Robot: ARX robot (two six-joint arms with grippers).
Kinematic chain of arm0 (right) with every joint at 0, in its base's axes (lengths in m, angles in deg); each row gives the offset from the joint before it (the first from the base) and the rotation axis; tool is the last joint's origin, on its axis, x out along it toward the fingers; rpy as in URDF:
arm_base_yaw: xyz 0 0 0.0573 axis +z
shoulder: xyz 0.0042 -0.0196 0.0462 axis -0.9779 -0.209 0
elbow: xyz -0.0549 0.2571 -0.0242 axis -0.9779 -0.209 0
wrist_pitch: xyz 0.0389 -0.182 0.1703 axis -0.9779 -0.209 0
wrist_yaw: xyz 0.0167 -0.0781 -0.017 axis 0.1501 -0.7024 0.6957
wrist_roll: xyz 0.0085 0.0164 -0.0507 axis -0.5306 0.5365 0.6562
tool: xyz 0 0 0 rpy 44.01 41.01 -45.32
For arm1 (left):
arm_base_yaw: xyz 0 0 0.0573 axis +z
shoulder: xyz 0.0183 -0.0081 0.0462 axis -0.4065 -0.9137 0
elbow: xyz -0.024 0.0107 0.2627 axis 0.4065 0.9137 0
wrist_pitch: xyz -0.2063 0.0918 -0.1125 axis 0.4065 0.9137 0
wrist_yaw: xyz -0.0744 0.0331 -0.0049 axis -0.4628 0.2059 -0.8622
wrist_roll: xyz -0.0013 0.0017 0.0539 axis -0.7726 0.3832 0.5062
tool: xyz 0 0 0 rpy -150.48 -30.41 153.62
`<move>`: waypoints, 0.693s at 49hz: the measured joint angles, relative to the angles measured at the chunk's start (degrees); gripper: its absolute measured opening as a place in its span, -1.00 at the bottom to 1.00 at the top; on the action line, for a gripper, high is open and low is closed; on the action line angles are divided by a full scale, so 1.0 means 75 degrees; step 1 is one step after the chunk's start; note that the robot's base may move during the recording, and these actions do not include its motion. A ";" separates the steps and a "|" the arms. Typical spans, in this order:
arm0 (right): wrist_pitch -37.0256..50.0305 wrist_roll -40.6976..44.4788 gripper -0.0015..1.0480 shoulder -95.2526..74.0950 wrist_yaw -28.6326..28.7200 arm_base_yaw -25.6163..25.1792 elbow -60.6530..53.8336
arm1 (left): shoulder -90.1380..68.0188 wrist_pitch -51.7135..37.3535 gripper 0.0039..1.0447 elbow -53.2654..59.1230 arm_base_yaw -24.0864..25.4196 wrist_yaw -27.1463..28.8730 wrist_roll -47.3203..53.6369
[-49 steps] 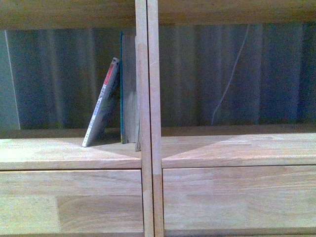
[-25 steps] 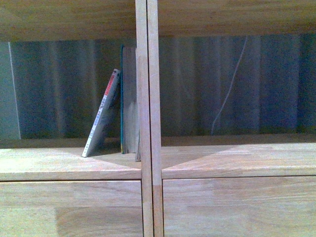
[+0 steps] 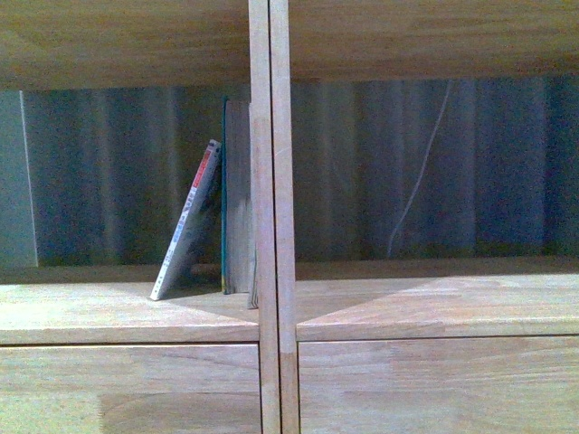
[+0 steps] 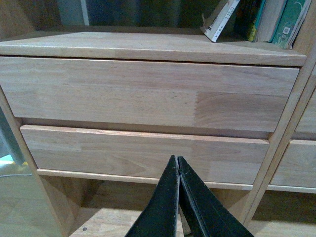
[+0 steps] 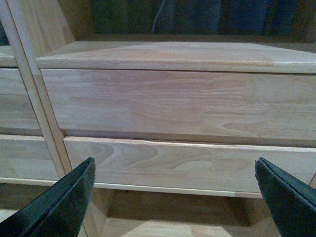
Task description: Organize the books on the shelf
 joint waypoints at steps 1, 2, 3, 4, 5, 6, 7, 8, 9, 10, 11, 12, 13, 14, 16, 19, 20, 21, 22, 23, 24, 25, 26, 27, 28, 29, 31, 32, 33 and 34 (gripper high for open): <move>0.0003 0.0000 0.86 0.0000 0.0000 0.0000 0.0000 | 0.0000 0.0000 -0.95 0.0000 0.0000 0.0003 0.0000; 0.0000 0.0000 0.86 0.0000 0.0000 0.0000 0.0000 | 0.0000 0.0000 -0.95 0.0000 0.0000 0.0003 -0.0003; 0.0000 0.0000 0.86 0.0000 0.0000 0.0000 0.0000 | 0.0000 0.0000 -0.95 0.0000 0.0000 0.0003 0.0000; 0.0000 0.0000 0.86 0.0000 0.0000 0.0000 0.0000 | 0.0000 0.0000 -0.95 0.0000 0.0000 0.0003 0.0000; 0.0000 0.0000 0.86 0.0000 0.0000 0.0000 0.0000 | 0.0000 0.0000 -0.95 0.0000 0.0000 0.0003 0.0000; 0.0000 0.0000 0.86 0.0000 0.0000 0.0000 0.0000 | 0.0000 0.0000 -0.95 0.0000 0.0000 0.0003 0.0000; 0.0000 0.0000 0.86 0.0000 0.0000 0.0000 0.0000 | 0.0000 0.0000 -0.95 0.0000 0.0000 0.0003 -0.0003; 0.0000 0.0000 0.86 0.0000 0.0000 0.0000 0.0000 | 0.0000 0.0000 -0.95 0.0000 0.0000 0.0003 -0.0003; 0.0000 0.0000 0.86 0.0000 0.0000 0.0000 0.0000 | 0.0000 0.0000 -0.95 0.0000 0.0000 0.0003 -0.0003; 0.0000 0.0000 0.86 0.0000 0.0000 0.0000 0.0000 | 0.0000 0.0000 -0.95 0.0000 0.0000 0.0003 -0.0003; 0.0000 0.0000 0.86 0.0000 0.0000 0.0000 0.0000 | 0.0000 0.0000 -0.95 0.0000 0.0000 0.0003 0.0000; 0.0000 0.0000 0.86 0.0000 0.0000 0.0000 0.0000 | 0.0000 0.0000 -0.95 0.0000 0.0000 0.0003 -0.0003; 0.0000 0.0000 0.86 0.0000 0.0000 0.0000 0.0000 | 0.0000 0.0000 -0.90 0.0000 0.0000 0.0003 -0.0015; 0.0003 0.0000 0.86 0.0000 0.0000 0.0000 0.0000 | 0.0000 0.0000 -0.80 0.0000 0.0000 0.0000 -0.0017; 0.0000 0.0000 0.86 0.0000 0.0000 0.0000 0.0000 | 0.0000 0.0000 -0.67 0.0000 0.0000 0.0003 -0.0015; 0.0000 0.0000 0.86 0.0000 0.0000 0.0000 0.0000 | 0.0000 0.0000 -0.50 0.0000 0.0000 0.0003 -0.0015; 0.0003 0.0000 0.86 0.0000 0.0000 0.0000 0.0000 | 0.0000 0.0000 -0.46 0.0000 0.0000 0.0003 -0.0015; 0.0000 0.0000 0.86 0.0000 0.0000 0.0000 0.0000 | 0.0000 0.0000 -0.39 0.0000 0.0000 0.0003 -0.0015; 0.0000 0.0000 0.86 0.0000 0.0000 0.0000 0.0000 | 0.0000 0.0000 -0.32 0.0000 0.0000 0.0003 -0.0015; 0.0000 0.0000 0.86 0.0000 0.0000 0.0000 0.0000 | 0.0000 0.0000 -0.26 0.0000 0.0000 0.0003 -0.0015; 0.0000 0.0000 0.86 0.0000 0.0000 0.0000 0.0000 | 0.0000 0.0000 -0.22 0.0000 0.0000 0.0003 -0.0015; 0.0003 0.0000 0.86 0.0000 0.0000 0.0000 0.0000 | 0.0000 0.0000 -0.15 0.0000 0.0000 0.0003 -0.0015; 0.0003 0.0000 0.86 0.0000 0.0000 0.0000 0.0000 | 0.0000 0.0000 -0.09 0.0000 0.0000 0.0003 -0.0015; 0.0000 0.0000 0.86 0.0000 0.0000 0.0000 0.0000 | 0.0000 0.0000 -0.02 0.0000 0.0000 0.0003 -0.0015; 0.0000 0.0000 0.86 0.0000 0.0000 0.0000 0.0000 | 0.0000 0.0000 0.01 0.0000 0.0000 0.0003 -0.0017; 0.0000 0.0000 0.86 0.0000 0.0000 0.0000 0.0000 | 0.0000 0.0000 0.08 0.0000 0.0000 0.0003 -0.0015; 0.0000 0.0000 0.86 0.0000 0.0000 0.0000 0.0000 | 0.0000 0.0000 0.22 0.0000 0.0000 0.0003 -0.0017; 0.0000 0.0000 0.86 0.0000 0.0000 0.0000 0.0000 | 0.0000 0.0000 0.25 0.0000 0.0000 0.0003 -0.0015; 0.0000 0.0000 0.86 0.0000 0.0000 0.0000 0.0000 | 0.0000 0.0000 0.32 0.0000 0.0000 0.0003 -0.0017; 0.0000 0.0000 0.86 0.0000 0.0000 0.0000 0.0000 | 0.0000 0.0000 0.39 0.0000 0.0000 0.0003 -0.0015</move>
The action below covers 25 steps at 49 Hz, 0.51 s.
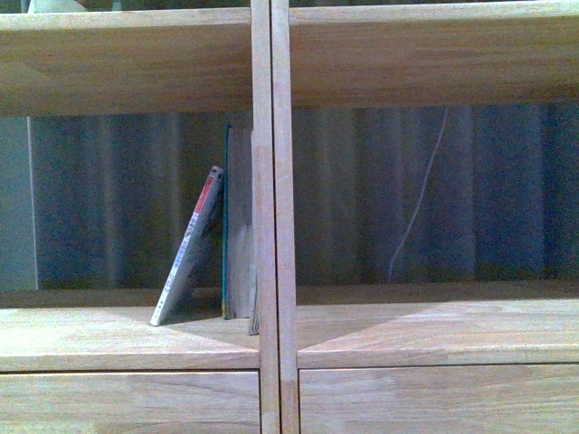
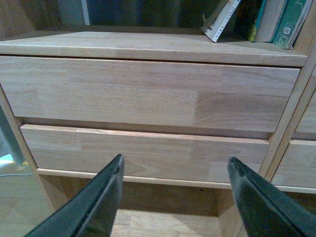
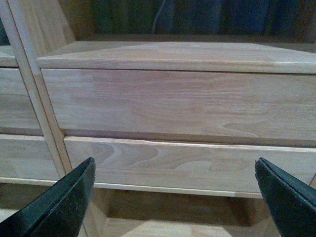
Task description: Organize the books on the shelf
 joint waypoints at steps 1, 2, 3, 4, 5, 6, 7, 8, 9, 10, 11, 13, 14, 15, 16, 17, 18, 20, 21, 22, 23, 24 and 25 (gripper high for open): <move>0.0000 0.0000 0.86 0.0000 0.0000 0.0000 0.0000 | 0.0000 0.0000 0.46 0.0000 0.0000 0.0000 0.0000; 0.0003 0.0000 0.86 0.0000 0.0000 0.0000 0.0000 | 0.0000 0.0000 0.49 0.0000 0.0000 0.0000 -0.0003; 0.0000 0.0000 0.86 0.0000 0.0000 0.0000 0.0000 | 0.0000 0.0000 0.56 0.0000 0.0000 0.0000 -0.0003; 0.0003 0.0000 0.86 0.0000 0.0000 0.0000 0.0000 | 0.0000 0.0000 0.63 0.0000 0.0000 0.0000 0.0000; 0.0000 0.0000 0.86 0.0000 0.0000 0.0000 0.0000 | 0.0000 0.0000 0.69 0.0000 0.0000 0.0000 0.0000; 0.0000 0.0000 0.86 0.0000 0.0000 0.0000 0.0000 | 0.0000 0.0000 0.76 0.0000 0.0000 0.0000 0.0000; 0.0000 0.0000 0.86 0.0000 0.0000 0.0000 0.0000 | 0.0000 0.0000 0.82 0.0000 0.0000 0.0000 -0.0003; 0.0000 0.0000 0.86 0.0000 0.0000 0.0000 0.0000 | 0.0000 0.0000 0.88 0.0000 0.0000 0.0000 0.0000; 0.0000 0.0000 0.86 0.0000 0.0000 0.0000 0.0000 | 0.0000 0.0000 0.89 0.0000 0.0000 0.0000 0.0000; 0.0000 0.0000 0.86 0.0000 0.0000 0.0000 0.0000 | 0.0000 0.0000 0.86 0.0000 0.0000 0.0000 0.0000; 0.0003 0.0000 0.86 0.0000 0.0000 0.0000 0.0000 | 0.0000 0.0000 0.85 0.0000 0.0000 0.0000 -0.0003; 0.0003 0.0000 0.86 0.0000 0.0000 0.0000 0.0000 | 0.0000 0.0000 0.86 0.0000 0.0000 0.0000 0.0000; 0.0000 0.0000 0.86 0.0000 0.0000 0.0000 0.0000 | 0.0000 0.0000 0.86 0.0000 0.0000 0.0000 0.0000; 0.0000 0.0000 0.86 0.0000 0.0000 0.0000 0.0000 | 0.0000 0.0000 0.86 0.0000 0.0000 0.0000 0.0000; 0.0003 0.0000 0.86 0.0000 0.0000 0.0000 0.0000 | 0.0000 0.0000 0.86 0.0000 0.0000 0.0000 0.0000; 0.0000 0.0000 0.86 0.0000 0.0000 0.0000 0.0000 | 0.0000 0.0000 0.86 0.0000 0.0000 0.0000 0.0000; 0.0003 0.0000 0.86 0.0000 0.0000 0.0000 0.0000 | 0.0000 0.0000 0.86 0.0000 0.0000 0.0000 -0.0003; 0.0000 0.0000 0.86 0.0000 0.0000 0.0000 0.0000 | 0.0000 0.0000 0.86 0.0000 0.0000 0.0000 -0.0003; 0.0000 0.0000 0.86 0.0000 0.0000 0.0000 0.0000 | 0.0000 0.0000 0.86 0.0000 0.0000 0.0000 -0.0003; 0.0000 0.0000 0.86 0.0000 0.0000 0.0000 0.0000 | 0.0000 0.0000 0.86 0.0000 0.0000 0.0000 -0.0003; 0.0003 0.0000 0.86 0.0000 0.0000 0.0000 0.0000 | 0.0000 0.0000 0.86 0.0000 0.0000 0.0000 0.0000; 0.0003 0.0000 0.86 0.0000 0.0000 0.0000 0.0000 | 0.0000 0.0000 0.86 0.0000 0.0000 0.0000 0.0000; 0.0003 0.0000 0.86 0.0000 0.0000 0.0000 0.0000 | 0.0000 0.0000 0.86 0.0000 0.0000 0.0000 0.0000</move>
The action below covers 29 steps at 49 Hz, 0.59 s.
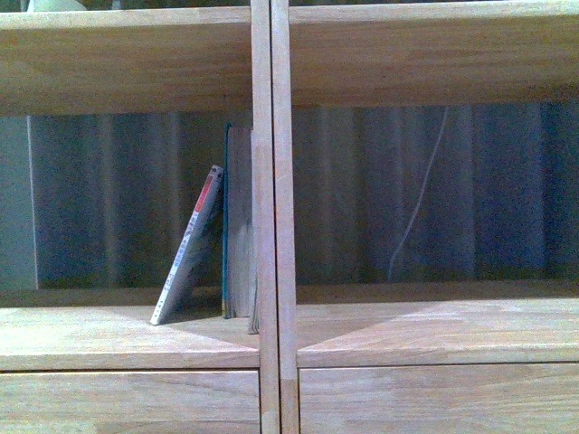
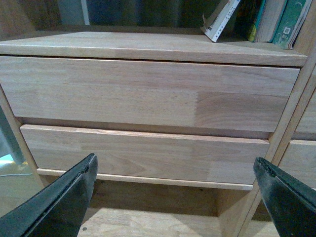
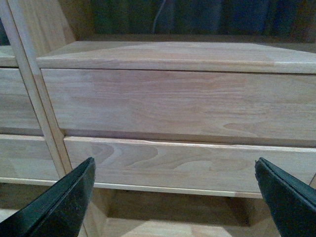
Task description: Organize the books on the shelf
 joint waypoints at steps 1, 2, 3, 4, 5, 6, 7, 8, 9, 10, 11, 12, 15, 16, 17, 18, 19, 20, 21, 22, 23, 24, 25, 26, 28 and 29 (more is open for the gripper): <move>-0.0003 0.0000 0.86 0.0000 0.0000 0.0000 0.0000 | 0.0000 0.0000 0.86 0.0000 0.0000 0.0000 0.0000; 0.0000 0.0000 0.86 0.0000 0.0000 0.0000 0.0000 | 0.0000 0.0000 0.86 0.0000 0.0000 0.0000 -0.0003; 0.0000 0.0000 0.86 0.0000 0.0000 0.0000 0.0000 | 0.0000 0.0000 0.86 0.0000 0.0000 0.0000 0.0000; -0.0003 0.0000 0.86 0.0000 0.0000 0.0000 0.0000 | 0.0000 0.0000 0.86 0.0000 0.0000 0.0000 0.0000; -0.0003 0.0000 0.86 0.0000 0.0000 0.0000 0.0000 | 0.0000 0.0000 0.86 0.0000 0.0000 0.0000 0.0000; -0.0003 0.0000 0.86 0.0000 0.0000 0.0000 0.0000 | 0.0000 0.0000 0.86 0.0000 0.0000 0.0000 0.0000; 0.0000 0.0000 0.86 0.0000 0.0000 0.0000 0.0000 | 0.0000 0.0000 0.86 0.0000 0.0000 0.0000 -0.0003; 0.0000 0.0000 0.86 0.0000 0.0000 0.0000 0.0000 | 0.0000 0.0000 0.86 0.0000 0.0000 0.0000 0.0000; -0.0003 0.0000 0.86 0.0000 0.0000 0.0000 0.0000 | 0.0000 0.0000 0.86 0.0000 0.0000 0.0000 0.0000; -0.0003 0.0000 0.86 0.0000 0.0000 0.0000 0.0000 | 0.0000 0.0000 0.86 0.0000 0.0000 0.0000 0.0000; -0.0003 0.0000 0.86 0.0000 0.0000 0.0000 0.0000 | 0.0000 0.0000 0.86 0.0000 0.0000 0.0000 0.0000; 0.0000 0.0000 0.86 0.0000 0.0000 0.0000 0.0000 | 0.0000 0.0000 0.86 0.0000 0.0000 0.0000 0.0000; 0.0000 0.0000 0.86 0.0000 0.0000 0.0000 0.0000 | 0.0000 0.0000 0.86 0.0000 0.0000 0.0000 -0.0003; -0.0003 0.0000 0.86 0.0000 0.0000 0.0000 0.0000 | 0.0000 0.0000 0.86 0.0000 0.0000 0.0000 -0.0003; -0.0003 0.0000 0.86 0.0000 0.0000 0.0000 0.0000 | 0.0000 0.0000 0.86 0.0000 0.0000 0.0000 0.0000; -0.0003 0.0000 0.86 0.0000 0.0000 0.0000 0.0000 | 0.0000 0.0000 0.86 0.0000 0.0000 0.0000 0.0000; -0.0003 0.0000 0.86 0.0000 0.0000 0.0000 0.0000 | 0.0000 0.0000 0.86 0.0000 0.0000 0.0000 -0.0003; 0.0000 0.0000 0.86 0.0000 0.0000 0.0000 0.0000 | 0.0000 0.0000 0.86 0.0000 0.0000 0.0000 -0.0003; -0.0003 0.0000 0.86 0.0000 0.0000 0.0000 0.0000 | 0.0000 0.0000 0.86 0.0000 0.0000 0.0000 0.0000; -0.0003 0.0000 0.86 0.0000 0.0000 0.0000 0.0000 | 0.0000 0.0000 0.86 0.0000 0.0000 0.0000 0.0000; -0.0003 0.0000 0.86 0.0000 0.0000 0.0000 0.0000 | 0.0000 0.0000 0.86 0.0000 0.0000 0.0000 0.0000; -0.0003 0.0000 0.86 0.0000 0.0000 0.0000 0.0000 | 0.0000 0.0000 0.86 0.0000 0.0000 0.0000 -0.0003; -0.0003 0.0000 0.86 0.0000 0.0000 0.0000 0.0000 | 0.0000 0.0000 0.86 0.0000 0.0000 0.0000 0.0000; -0.0003 0.0000 0.86 0.0000 0.0000 0.0000 0.0000 | 0.0000 0.0000 0.86 0.0000 0.0000 0.0000 0.0000; -0.0003 0.0000 0.86 0.0000 0.0000 0.0000 0.0000 | 0.0000 0.0000 0.86 0.0000 0.0000 0.0000 -0.0003; -0.0003 0.0000 0.86 0.0000 0.0000 0.0000 0.0000 | 0.0000 0.0000 0.86 0.0000 0.0000 0.0000 0.0000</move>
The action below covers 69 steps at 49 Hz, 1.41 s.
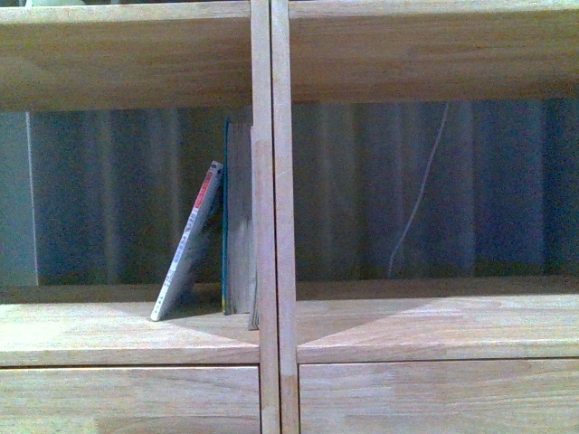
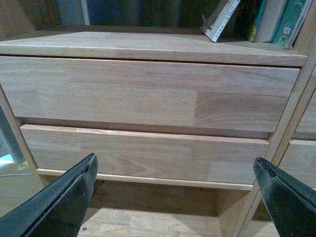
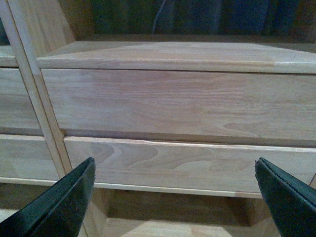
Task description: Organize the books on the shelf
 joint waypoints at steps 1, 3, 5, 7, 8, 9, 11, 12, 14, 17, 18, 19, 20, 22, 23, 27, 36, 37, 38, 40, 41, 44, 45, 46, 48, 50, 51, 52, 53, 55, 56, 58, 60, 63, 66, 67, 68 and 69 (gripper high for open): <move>0.0000 0.0000 0.86 0.0000 0.0000 0.0000 0.0000 | 0.0000 0.0000 0.86 0.0000 0.0000 0.0000 0.0000; 0.0000 0.0000 0.86 0.0000 0.0000 0.0000 0.0000 | 0.0000 0.0000 0.86 0.0000 0.0000 0.0000 -0.0003; 0.0000 0.0000 0.86 0.0000 0.0000 0.0000 0.0000 | 0.0000 0.0000 0.86 0.0000 0.0000 0.0000 0.0000; 0.0003 0.0000 0.86 0.0000 0.0000 0.0000 0.0000 | 0.0000 0.0000 0.86 0.0000 0.0000 0.0000 -0.0003; 0.0000 0.0000 0.86 0.0000 0.0000 0.0000 0.0000 | 0.0000 0.0000 0.86 0.0000 0.0000 0.0000 0.0000; 0.0003 0.0000 0.86 0.0000 0.0000 0.0000 0.0000 | 0.0000 0.0000 0.86 0.0000 0.0000 0.0000 0.0000; 0.0003 0.0000 0.86 0.0000 0.0000 0.0000 0.0000 | 0.0000 0.0000 0.86 0.0000 0.0000 0.0000 -0.0003; 0.0000 0.0000 0.86 0.0000 0.0000 0.0000 0.0000 | 0.0000 0.0000 0.86 0.0000 0.0000 0.0000 0.0000; 0.0000 0.0000 0.86 0.0000 0.0000 0.0000 0.0000 | 0.0000 0.0000 0.86 0.0000 0.0000 0.0000 0.0000; 0.0000 0.0000 0.86 0.0000 0.0000 0.0000 0.0000 | 0.0000 0.0000 0.86 0.0000 0.0000 0.0000 -0.0003; 0.0003 0.0000 0.86 0.0000 0.0000 0.0000 0.0000 | 0.0000 0.0000 0.86 0.0000 0.0000 0.0000 0.0000; 0.0000 0.0000 0.86 0.0000 0.0000 0.0000 0.0000 | 0.0000 0.0000 0.86 0.0000 0.0000 0.0000 0.0000; 0.0000 0.0000 0.86 0.0000 0.0000 0.0000 0.0000 | 0.0000 0.0000 0.86 0.0000 0.0000 0.0000 -0.0003; 0.0000 0.0000 0.86 0.0000 0.0000 0.0000 0.0000 | 0.0000 0.0000 0.86 0.0000 0.0000 0.0000 0.0000; 0.0003 0.0000 0.86 0.0000 0.0000 0.0000 0.0000 | 0.0000 0.0000 0.86 0.0000 0.0000 0.0000 0.0000; 0.0000 0.0000 0.86 0.0000 0.0000 0.0000 0.0000 | 0.0000 0.0000 0.86 0.0000 0.0000 0.0000 0.0000; 0.0003 0.0000 0.86 0.0000 0.0000 0.0000 0.0000 | 0.0000 0.0000 0.86 0.0000 0.0000 0.0000 0.0000; 0.0003 0.0000 0.86 0.0000 0.0000 0.0000 0.0000 | 0.0000 0.0000 0.86 0.0000 0.0000 0.0000 -0.0003; 0.0003 0.0000 0.86 0.0000 0.0000 0.0000 0.0000 | 0.0000 0.0000 0.86 0.0000 0.0000 0.0000 0.0000; 0.0003 0.0000 0.86 0.0000 0.0000 0.0000 0.0000 | 0.0000 0.0000 0.86 0.0000 0.0000 0.0000 0.0000; 0.0000 0.0000 0.86 0.0000 0.0000 0.0000 0.0000 | 0.0000 0.0000 0.86 0.0000 0.0000 0.0000 0.0000; 0.0003 0.0000 0.86 0.0000 0.0000 0.0000 0.0000 | 0.0000 0.0000 0.86 0.0000 0.0000 0.0000 -0.0003; 0.0000 0.0000 0.86 0.0000 0.0000 0.0000 0.0000 | 0.0000 0.0000 0.86 0.0000 0.0000 0.0000 0.0000; 0.0003 0.0000 0.86 0.0000 0.0000 0.0000 0.0000 | 0.0000 0.0000 0.86 0.0000 0.0000 0.0000 0.0000; 0.0003 0.0000 0.86 0.0000 0.0000 0.0000 0.0000 | 0.0000 0.0000 0.86 0.0000 0.0000 0.0000 -0.0003; 0.0003 0.0000 0.86 0.0000 0.0000 0.0000 0.0000 | 0.0000 0.0000 0.86 0.0000 0.0000 0.0000 0.0000; 0.0000 0.0000 0.86 0.0000 0.0000 0.0000 0.0000 | 0.0000 0.0000 0.86 0.0000 0.0000 0.0000 0.0000; 0.0000 0.0000 0.86 0.0000 0.0000 0.0000 0.0000 | 0.0000 0.0000 0.86 0.0000 0.0000 0.0000 -0.0003; 0.0003 0.0000 0.86 0.0000 0.0000 0.0000 0.0000 | 0.0000 0.0000 0.86 0.0000 0.0000 0.0000 -0.0003; 0.0000 0.0000 0.86 0.0000 0.0000 0.0000 0.0000 | 0.0000 0.0000 0.86 0.0000 0.0000 0.0000 -0.0003; 0.0003 0.0000 0.86 0.0000 0.0000 0.0000 0.0000 | 0.0000 0.0000 0.86 0.0000 0.0000 0.0000 -0.0003; 0.0000 0.0000 0.86 0.0000 0.0000 0.0000 0.0000 | 0.0000 0.0000 0.86 0.0000 0.0000 0.0000 0.0000; 0.0003 0.0000 0.86 0.0000 0.0000 0.0000 0.0000 | 0.0000 0.0000 0.86 0.0000 0.0000 0.0000 -0.0003; 0.0003 0.0000 0.86 0.0000 0.0000 0.0000 0.0000 | 0.0000 0.0000 0.86 0.0000 0.0000 0.0000 0.0000; 0.0000 0.0000 0.86 0.0000 0.0000 0.0000 0.0000 | 0.0000 0.0000 0.86 0.0000 0.0000 0.0000 -0.0003; 0.0000 0.0000 0.86 0.0000 0.0000 0.0000 0.0000 | 0.0000 0.0000 0.86 0.0000 0.0000 0.0000 0.0000; 0.0003 0.0000 0.86 0.0000 0.0000 0.0000 0.0000 | 0.0000 0.0000 0.86 0.0000 0.0000 0.0000 0.0000; 0.0000 0.0000 0.86 0.0000 0.0000 0.0000 0.0000 | 0.0000 0.0000 0.86 0.0000 0.0000 0.0000 -0.0003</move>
